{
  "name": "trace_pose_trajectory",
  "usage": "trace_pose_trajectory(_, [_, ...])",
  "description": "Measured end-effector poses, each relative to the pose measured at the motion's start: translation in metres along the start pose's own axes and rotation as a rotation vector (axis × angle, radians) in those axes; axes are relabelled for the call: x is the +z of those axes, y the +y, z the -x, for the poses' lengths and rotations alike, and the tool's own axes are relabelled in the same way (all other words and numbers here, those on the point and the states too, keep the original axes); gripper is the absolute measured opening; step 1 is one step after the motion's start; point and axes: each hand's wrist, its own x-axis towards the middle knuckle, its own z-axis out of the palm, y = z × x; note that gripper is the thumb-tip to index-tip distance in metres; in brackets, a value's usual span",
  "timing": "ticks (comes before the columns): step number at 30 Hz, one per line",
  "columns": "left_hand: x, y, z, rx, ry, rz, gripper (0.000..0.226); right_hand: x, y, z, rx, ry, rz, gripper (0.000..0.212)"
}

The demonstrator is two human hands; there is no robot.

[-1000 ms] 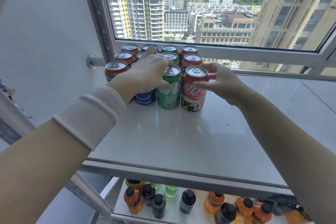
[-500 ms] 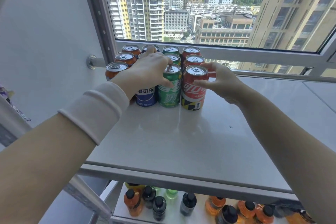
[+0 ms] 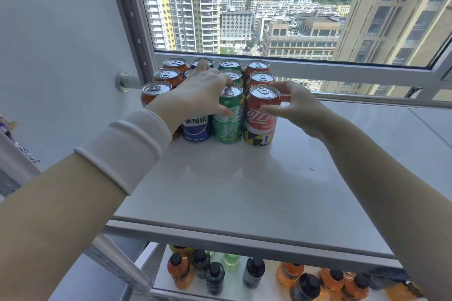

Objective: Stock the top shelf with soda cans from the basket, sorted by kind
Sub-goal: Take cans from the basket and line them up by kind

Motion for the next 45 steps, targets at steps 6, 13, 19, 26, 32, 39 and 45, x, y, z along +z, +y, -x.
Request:
trace_pose_trajectory(6, [0.0,0.001,0.002,-0.005,-0.01,0.008,0.085,0.001,-0.001,0.003,0.003,0.023,0.006,0.067])
trace_pose_trajectory(13, [0.0,0.007,0.004,-0.037,0.024,0.026,0.079,0.005,-0.002,0.005,0.022,0.062,0.008,0.063])
trace_pose_trajectory(19, [-0.001,0.009,0.005,-0.028,0.011,0.024,0.071,0.007,-0.002,0.006,0.035,0.071,-0.01,0.062])
trace_pose_trajectory(26, [0.014,0.015,0.016,0.032,0.145,-0.059,0.071,0.015,0.003,0.018,-0.001,0.198,0.069,0.073])
trace_pose_trajectory(32, [0.025,0.047,0.05,0.117,0.307,-0.053,0.065,0.014,0.012,0.07,-0.006,0.297,0.328,0.074])
trace_pose_trajectory(39, [0.037,0.114,0.122,0.103,0.293,-0.079,0.057,-0.008,0.027,0.174,-0.103,0.268,0.607,0.067])
trace_pose_trajectory(45, [0.064,0.182,0.193,0.103,0.208,-0.11,0.061,-0.026,0.047,0.277,-0.137,0.22,0.733,0.065])
